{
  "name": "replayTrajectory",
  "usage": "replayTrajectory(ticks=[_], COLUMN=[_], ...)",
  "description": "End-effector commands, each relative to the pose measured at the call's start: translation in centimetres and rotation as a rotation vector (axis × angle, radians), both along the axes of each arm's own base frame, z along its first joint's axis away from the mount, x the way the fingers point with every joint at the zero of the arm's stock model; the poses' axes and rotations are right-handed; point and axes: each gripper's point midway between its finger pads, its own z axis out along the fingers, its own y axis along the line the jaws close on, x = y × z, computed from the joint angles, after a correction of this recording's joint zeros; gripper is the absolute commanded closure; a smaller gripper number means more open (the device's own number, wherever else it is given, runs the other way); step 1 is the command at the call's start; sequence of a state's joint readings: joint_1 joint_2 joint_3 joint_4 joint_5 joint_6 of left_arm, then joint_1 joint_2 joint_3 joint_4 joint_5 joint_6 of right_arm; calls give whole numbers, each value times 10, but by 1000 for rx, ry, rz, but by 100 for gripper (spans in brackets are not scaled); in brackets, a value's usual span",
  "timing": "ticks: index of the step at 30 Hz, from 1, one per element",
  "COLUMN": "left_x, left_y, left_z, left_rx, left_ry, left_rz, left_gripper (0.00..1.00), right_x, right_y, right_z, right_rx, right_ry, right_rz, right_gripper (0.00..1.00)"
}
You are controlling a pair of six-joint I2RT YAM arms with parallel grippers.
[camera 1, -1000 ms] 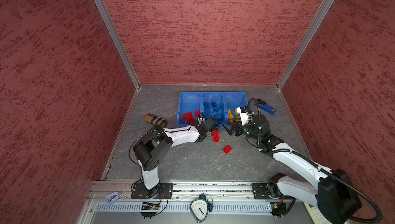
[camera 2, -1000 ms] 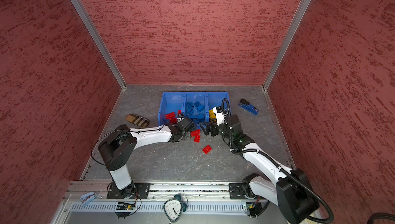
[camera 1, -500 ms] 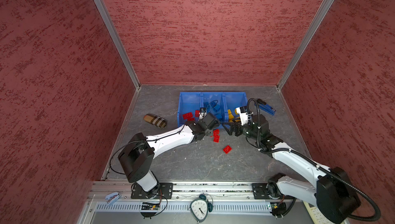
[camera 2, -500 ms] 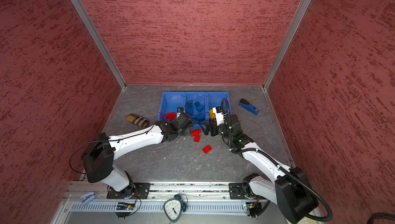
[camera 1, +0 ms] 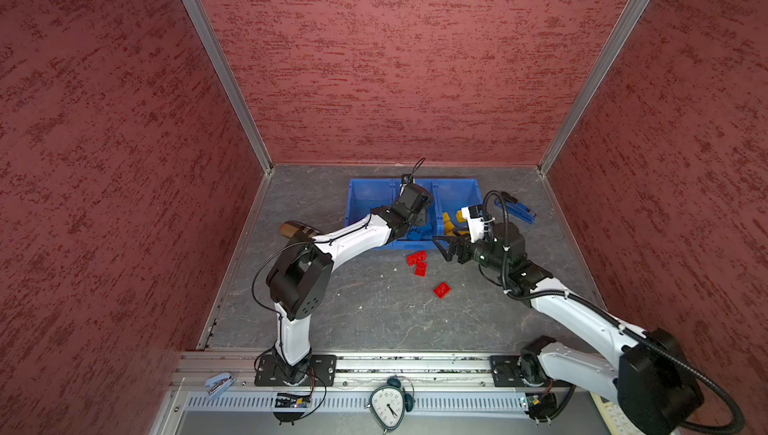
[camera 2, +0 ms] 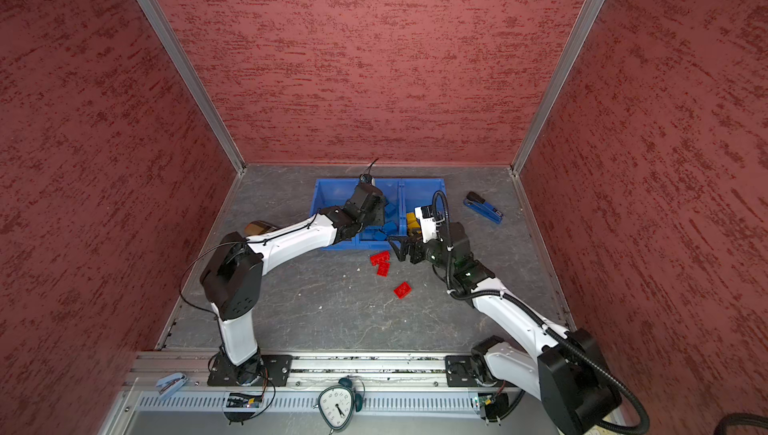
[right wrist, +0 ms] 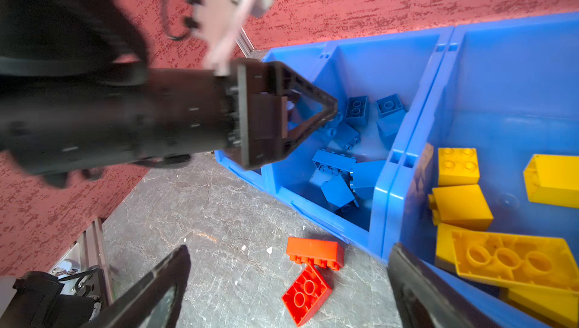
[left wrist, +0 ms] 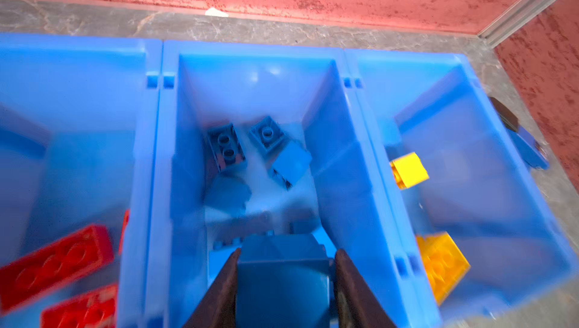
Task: Sort the legos into containers by color
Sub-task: Place the lego in the container, then touch the lego at the center of the table.
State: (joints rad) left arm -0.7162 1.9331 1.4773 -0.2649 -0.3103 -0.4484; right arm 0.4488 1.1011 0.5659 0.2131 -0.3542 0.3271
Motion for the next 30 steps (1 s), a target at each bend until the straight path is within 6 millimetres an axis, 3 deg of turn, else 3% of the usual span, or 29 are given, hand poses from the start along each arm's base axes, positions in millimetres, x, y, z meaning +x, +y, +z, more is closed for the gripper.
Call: replayTrajectory(ticks=[1, 3, 6, 8, 14, 18, 21, 24, 26, 30], left_x=[29, 36, 40, 37, 19, -10, -37, -64, -84, -117], left_y=[-2, -3, -7, -13, -18, -21, -22, -16, -10, -7], left_z=[-5, -16, -21, -15, 10, 36, 45, 41, 34, 25], left_rx=[-5, 8, 25, 24, 17, -11, -4, 49, 72, 47], left_ry=[-22, -3, 35, 19, -11, -45, -60, -48, -22, 38], left_rz=[-5, -5, -24, -64, -119, -162, -190, -197, -198, -240], left_gripper=[66, 63, 36, 28, 20, 17, 17, 14, 1, 0], right_x=[-1, -2, -3, -3, -1, 1, 7, 13, 16, 17], right_y=[-5, -7, -9, -9, -9, -12, -21, -31, -41, -65], right_z=[5, 5, 5, 4, -1, -10, -19, -25, -32, -54], right_rx=[7, 7, 5, 4, 2, -12, -29, -44, -74, -160], right_ry=[-24, -25, -25, -23, -11, 28, 58, 73, 98, 167], right_rz=[-29, -36, -43, -47, -50, -76, -145, -214, -277, -399], right_gripper=[1, 1, 1, 1, 1, 1, 1, 1, 1, 1])
